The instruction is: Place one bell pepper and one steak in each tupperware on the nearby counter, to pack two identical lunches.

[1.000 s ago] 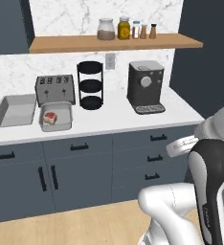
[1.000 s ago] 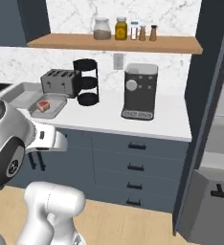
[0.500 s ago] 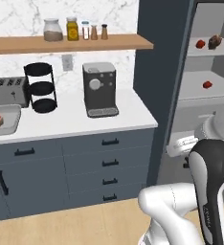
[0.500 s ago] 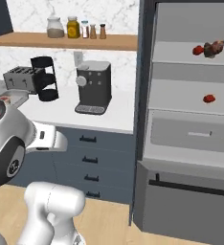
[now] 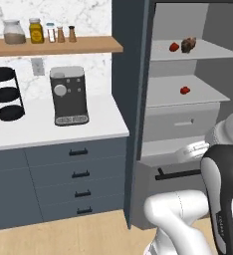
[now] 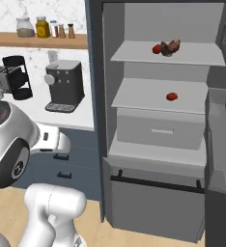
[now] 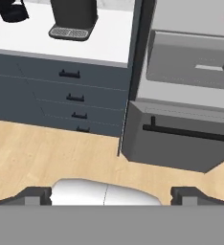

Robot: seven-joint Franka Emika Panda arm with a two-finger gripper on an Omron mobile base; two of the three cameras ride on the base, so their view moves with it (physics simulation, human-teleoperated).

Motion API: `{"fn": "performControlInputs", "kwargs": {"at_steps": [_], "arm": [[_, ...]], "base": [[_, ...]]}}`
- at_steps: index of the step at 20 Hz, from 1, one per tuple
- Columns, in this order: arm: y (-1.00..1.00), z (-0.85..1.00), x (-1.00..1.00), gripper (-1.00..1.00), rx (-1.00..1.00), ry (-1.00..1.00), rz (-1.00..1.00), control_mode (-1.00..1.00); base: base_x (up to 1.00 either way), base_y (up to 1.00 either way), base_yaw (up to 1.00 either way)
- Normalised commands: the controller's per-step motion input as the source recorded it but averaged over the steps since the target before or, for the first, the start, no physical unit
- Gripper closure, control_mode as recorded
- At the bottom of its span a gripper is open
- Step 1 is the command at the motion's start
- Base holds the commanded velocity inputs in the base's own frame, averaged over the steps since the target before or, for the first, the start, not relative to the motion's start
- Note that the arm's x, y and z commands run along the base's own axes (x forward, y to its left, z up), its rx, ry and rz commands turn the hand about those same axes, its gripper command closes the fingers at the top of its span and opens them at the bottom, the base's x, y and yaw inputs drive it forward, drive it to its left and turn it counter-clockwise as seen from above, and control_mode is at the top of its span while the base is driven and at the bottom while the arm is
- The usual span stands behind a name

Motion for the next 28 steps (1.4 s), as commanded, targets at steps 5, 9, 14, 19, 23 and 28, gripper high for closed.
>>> {"fn": "performControlInputs", "kwargs": {"at_steps": [5,9,14,19,23,28], "arm": [[0.00,0.00,0.00,-1.00,0.00,0.00,0.00,1.00],[0.00,0.00,0.00,-1.00,0.00,0.00,0.00,1.00],[0.00,0.00,0.00,-1.00,0.00,0.00,0.00,1.00],[0.00,0.00,0.00,-1.00,0.00,0.00,0.00,1.00],[0.00,0.00,0.00,-1.00,0.00,0.00,0.00,1.00],[0.00,0.00,0.00,-1.00,0.00,0.00,0.00,1.00]], "base": [[0.27,-0.71,-0.03],[0.07,-0.34,-0.05],[0.37,-0.60,0.00],[0.44,-0.26,0.00],[0.43,-0.14,0.01],[0.42,-0.03,0.01]]}}
